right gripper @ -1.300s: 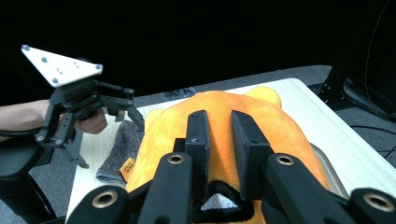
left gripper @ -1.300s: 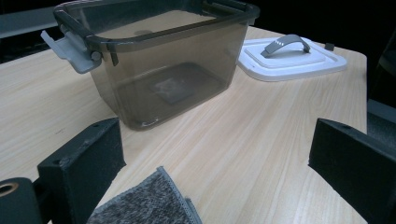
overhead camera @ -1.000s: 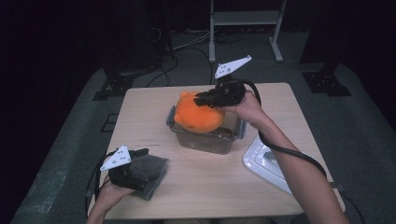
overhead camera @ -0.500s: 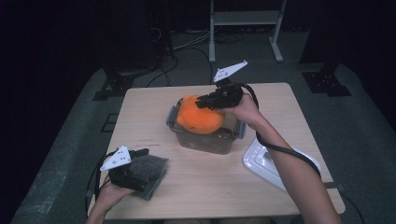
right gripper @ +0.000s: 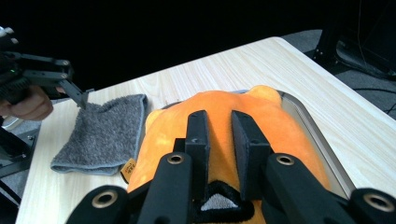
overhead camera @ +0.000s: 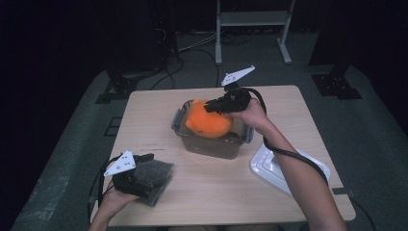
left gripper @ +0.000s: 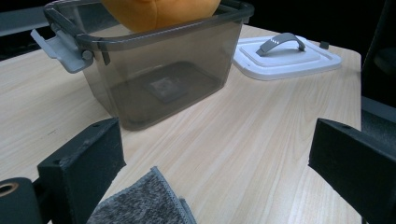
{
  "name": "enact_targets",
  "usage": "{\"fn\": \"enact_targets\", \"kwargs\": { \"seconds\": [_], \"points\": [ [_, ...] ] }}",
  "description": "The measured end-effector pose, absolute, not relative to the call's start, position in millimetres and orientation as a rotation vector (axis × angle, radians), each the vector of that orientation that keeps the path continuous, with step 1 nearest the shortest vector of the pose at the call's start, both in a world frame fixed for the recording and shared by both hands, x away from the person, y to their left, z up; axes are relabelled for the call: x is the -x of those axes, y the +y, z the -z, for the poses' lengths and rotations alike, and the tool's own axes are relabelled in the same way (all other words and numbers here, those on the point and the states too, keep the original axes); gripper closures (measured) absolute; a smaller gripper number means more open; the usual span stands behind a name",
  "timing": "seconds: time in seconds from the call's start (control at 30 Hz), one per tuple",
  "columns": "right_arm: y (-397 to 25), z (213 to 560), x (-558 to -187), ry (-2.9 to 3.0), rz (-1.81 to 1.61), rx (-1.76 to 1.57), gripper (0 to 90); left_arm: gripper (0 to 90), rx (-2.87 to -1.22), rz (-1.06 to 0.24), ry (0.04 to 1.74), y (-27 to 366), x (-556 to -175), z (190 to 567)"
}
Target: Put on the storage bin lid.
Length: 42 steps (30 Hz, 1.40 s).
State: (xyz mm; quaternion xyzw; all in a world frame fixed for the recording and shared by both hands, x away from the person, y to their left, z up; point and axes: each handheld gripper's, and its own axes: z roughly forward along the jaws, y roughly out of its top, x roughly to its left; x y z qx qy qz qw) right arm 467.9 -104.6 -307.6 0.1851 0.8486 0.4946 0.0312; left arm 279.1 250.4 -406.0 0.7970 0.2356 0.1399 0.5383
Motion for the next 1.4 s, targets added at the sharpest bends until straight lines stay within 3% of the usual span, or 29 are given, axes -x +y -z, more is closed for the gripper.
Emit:
{"fn": "enact_targets", "kwargs": {
  "seconds": [1.4],
  "points": [
    [-100.9,346.6,-485.1,2.674,-1.452,-0.682,76.3,2.6,-1.901,-0.328,0.558,249.9,-279.5,406.9]
  ]
}}
